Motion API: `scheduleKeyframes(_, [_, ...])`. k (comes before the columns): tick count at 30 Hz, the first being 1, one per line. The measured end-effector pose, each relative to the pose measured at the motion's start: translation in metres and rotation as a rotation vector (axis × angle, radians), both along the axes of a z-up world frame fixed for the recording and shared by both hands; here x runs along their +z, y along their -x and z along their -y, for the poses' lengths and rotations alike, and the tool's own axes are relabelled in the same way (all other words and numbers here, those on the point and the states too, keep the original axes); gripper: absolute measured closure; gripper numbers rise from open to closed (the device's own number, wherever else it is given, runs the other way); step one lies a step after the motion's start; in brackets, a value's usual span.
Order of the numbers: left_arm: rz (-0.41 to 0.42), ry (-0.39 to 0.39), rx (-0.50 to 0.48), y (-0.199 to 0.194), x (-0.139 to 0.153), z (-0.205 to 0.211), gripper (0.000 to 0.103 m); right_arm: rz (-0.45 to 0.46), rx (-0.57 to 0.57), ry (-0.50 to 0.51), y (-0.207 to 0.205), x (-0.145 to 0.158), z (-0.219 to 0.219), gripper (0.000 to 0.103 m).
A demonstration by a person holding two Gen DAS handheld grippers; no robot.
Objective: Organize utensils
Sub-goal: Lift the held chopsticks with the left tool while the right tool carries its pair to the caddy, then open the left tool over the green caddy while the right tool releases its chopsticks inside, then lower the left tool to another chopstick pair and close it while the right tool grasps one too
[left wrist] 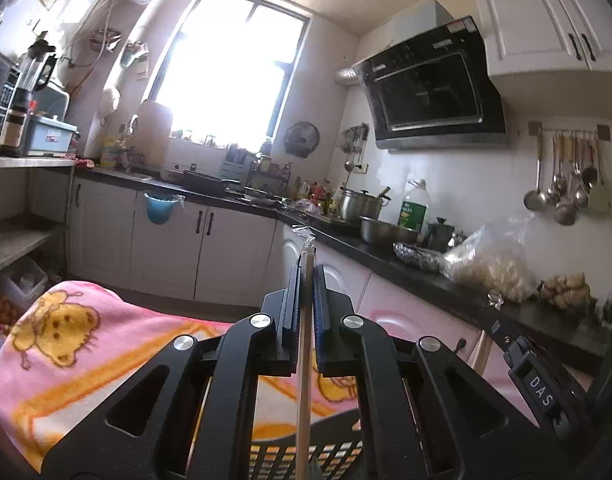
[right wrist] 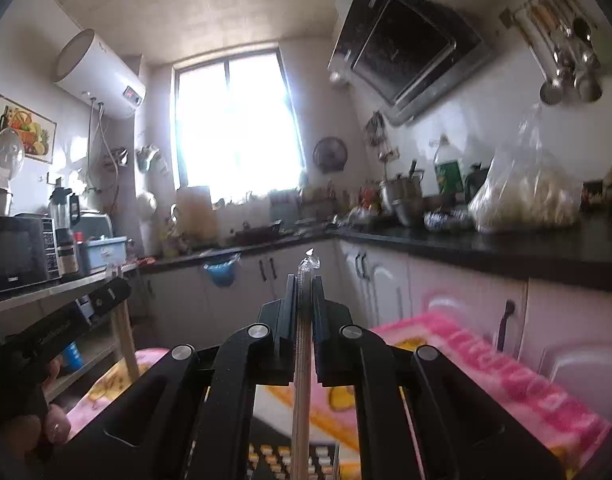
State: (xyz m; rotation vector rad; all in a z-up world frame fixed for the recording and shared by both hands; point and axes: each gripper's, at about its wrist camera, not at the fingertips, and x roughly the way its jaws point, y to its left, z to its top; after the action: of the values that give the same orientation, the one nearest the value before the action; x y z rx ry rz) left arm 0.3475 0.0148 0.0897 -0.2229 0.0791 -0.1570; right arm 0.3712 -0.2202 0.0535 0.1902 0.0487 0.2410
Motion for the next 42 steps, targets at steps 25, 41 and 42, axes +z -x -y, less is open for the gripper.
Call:
scheduleKeyframes(25, [-0.325, -0.020, -0.170, 0.023, -0.041, -0.038, 0.066, -0.276, 0.174, 0.018, 0.066, -0.016, 0.006, 0.046])
scheduleKeyframes(41, [-0.408, 0.048, -0.095, 0.100, -0.033, -0.060, 0.036, -0.324, 0.262, 0.083, 0.129, 0.011, 0.031, 0.039])
scheduleKeyframes(42, [-0.417, 0.049, -0.096, 0.106, -0.036, -0.062, 0.035, -0.333, 0.264, 0.095, 0.132, 0.010, 0.031, 0.040])
